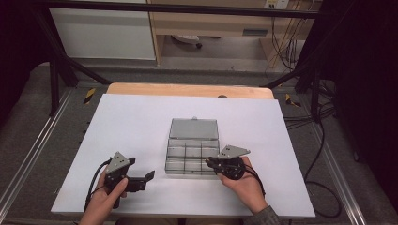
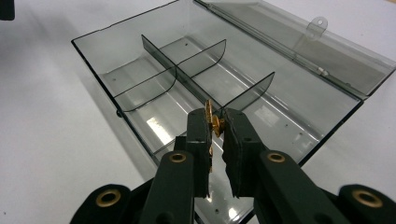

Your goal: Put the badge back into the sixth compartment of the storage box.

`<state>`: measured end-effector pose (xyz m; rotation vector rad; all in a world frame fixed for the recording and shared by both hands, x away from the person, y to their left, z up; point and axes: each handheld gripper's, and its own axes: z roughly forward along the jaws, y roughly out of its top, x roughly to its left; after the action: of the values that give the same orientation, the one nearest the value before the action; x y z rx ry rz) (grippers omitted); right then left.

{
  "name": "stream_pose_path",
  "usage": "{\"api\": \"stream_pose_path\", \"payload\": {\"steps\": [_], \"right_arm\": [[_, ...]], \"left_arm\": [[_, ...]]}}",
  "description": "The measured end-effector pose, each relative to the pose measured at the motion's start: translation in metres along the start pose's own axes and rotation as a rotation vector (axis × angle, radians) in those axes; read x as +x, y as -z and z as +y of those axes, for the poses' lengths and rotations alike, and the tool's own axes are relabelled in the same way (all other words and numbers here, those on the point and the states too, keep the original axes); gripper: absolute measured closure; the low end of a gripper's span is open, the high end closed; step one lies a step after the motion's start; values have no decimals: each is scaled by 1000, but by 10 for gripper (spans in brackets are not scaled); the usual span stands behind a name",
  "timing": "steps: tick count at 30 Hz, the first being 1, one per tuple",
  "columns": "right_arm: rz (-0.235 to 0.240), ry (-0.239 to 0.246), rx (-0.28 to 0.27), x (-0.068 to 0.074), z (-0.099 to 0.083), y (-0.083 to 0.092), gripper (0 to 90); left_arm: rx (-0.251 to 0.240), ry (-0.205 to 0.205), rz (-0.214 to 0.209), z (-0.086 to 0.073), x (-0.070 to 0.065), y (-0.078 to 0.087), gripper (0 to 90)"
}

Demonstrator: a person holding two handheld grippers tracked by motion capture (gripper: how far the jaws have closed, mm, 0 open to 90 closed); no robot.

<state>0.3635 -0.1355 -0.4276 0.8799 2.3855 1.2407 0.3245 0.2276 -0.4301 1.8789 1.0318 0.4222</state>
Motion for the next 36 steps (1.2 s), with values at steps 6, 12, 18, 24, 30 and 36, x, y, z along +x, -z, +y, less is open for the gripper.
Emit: {"api": "stream_pose_path", "payload": {"steps": [6,12,18,24,30,36], "right_arm": [[-13,-26,-17,-3,0,0,700],[-41,-51,-49,-7,0,5,656],[-58,-69,-69,-9,0,6,568],[-85,-86,-95,-10,0,8,430],[-114,-108,-121,-13,1,9,269],[-122,-131,-132,-16,0,10,144]], "left_arm": [[3,-2,-3,0,-1,0,65],[3,-2,-5,0,-1,-1,65],[3,-2,-5,0,-1,-1,65],[2,-2,-6,0,-1,-1,65],[-1,-4,-6,0,-1,-1,66],[-2,-6,-7,0,-2,-1,66]]}}
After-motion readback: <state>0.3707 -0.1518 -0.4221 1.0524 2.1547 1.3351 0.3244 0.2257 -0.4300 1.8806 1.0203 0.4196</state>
